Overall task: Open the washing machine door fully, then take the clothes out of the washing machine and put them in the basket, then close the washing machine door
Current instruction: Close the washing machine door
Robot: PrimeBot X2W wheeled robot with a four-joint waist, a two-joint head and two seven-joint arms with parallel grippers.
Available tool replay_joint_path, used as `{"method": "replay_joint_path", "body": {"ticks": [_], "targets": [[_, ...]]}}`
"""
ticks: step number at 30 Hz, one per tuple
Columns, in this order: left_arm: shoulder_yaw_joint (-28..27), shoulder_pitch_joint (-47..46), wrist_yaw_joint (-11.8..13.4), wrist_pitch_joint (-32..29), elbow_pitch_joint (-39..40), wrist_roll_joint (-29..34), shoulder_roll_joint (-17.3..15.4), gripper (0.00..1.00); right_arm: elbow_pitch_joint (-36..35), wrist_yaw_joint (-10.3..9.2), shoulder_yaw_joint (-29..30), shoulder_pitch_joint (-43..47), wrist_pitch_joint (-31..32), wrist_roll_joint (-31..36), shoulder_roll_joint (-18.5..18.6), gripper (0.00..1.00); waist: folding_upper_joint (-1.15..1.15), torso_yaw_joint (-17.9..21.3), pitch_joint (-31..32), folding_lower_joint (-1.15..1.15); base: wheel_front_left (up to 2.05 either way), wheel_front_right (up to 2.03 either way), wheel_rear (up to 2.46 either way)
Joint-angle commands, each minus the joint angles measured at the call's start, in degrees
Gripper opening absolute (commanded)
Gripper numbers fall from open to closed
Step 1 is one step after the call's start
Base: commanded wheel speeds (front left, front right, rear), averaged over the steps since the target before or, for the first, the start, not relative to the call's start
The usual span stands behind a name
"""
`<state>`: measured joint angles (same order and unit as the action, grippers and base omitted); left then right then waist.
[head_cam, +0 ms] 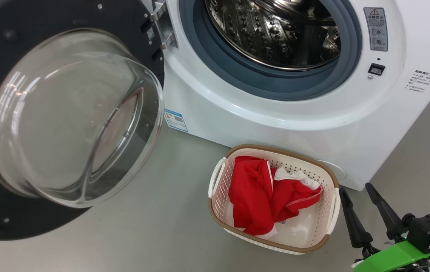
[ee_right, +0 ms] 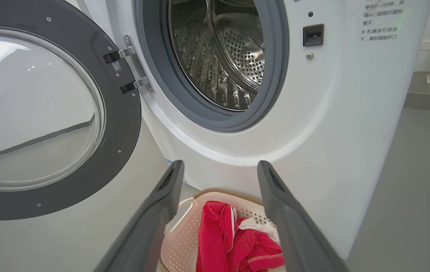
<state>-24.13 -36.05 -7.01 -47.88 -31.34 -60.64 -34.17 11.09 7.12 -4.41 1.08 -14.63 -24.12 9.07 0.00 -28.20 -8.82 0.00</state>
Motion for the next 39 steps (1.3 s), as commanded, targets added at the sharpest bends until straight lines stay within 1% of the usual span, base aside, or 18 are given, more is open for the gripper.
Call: {"method": "replay_joint_path", "body": {"ticks": [1, 8, 14, 22, 31, 39], "targets": [[0.89, 1.2, -0.46, -2.23, 2.81, -1.2, -1.32, 0.0, -1.41, 0.36, -1.0, 0.03, -0.37, 0.48, 0.55, 1.0, 0.0, -0.02, 0.11, 0.0, 0.0, 0.0, 0.0], [1.99, 4.73, -0.47, -6.1, 9.65, -4.84, -1.11, 0.0, -1.38, 0.36, -0.73, 0.23, -0.37, 0.5, 0.37, 1.0, 0.0, -0.1, 0.81, 0.0, 0.0, 0.0, 0.0], [4.01, 6.72, -0.47, -9.2, 15.75, -10.1, -2.34, 0.0, -1.27, 0.36, -0.86, 0.25, -0.37, 0.44, 0.25, 1.0, 0.0, 0.08, 1.43, 0.0, 0.0, 0.0, 0.0], [7.55, 7.64, -0.47, -10.57, 21.68, -15.61, -3.77, 0.0, -1.28, 0.36, -1.02, 0.34, -0.37, 0.43, 0.18, 1.0, 0.0, 0.87, 1.69, 0.0, 0.0, 0.0, 0.0], [12.41, 8.51, -0.47, -9.88, 28.89, -19.98, -5.31, 0.0, -1.22, 0.36, -0.97, 0.22, -0.37, 0.3, 0.17, 1.0, 0.0, 1.99, 1.68, 0.0, 0.0, 0.0, 0.0], [17.73, 8.56, -0.47, -7.16, 34.53, -21.14, -6.14, 0.0, -1.18, 0.36, -1.09, 0.15, -0.37, 0.27, 0.06, 1.0, 0.0, 3.02, 1.81, 0.0, 0.0, 0.0, 0.0]]}}
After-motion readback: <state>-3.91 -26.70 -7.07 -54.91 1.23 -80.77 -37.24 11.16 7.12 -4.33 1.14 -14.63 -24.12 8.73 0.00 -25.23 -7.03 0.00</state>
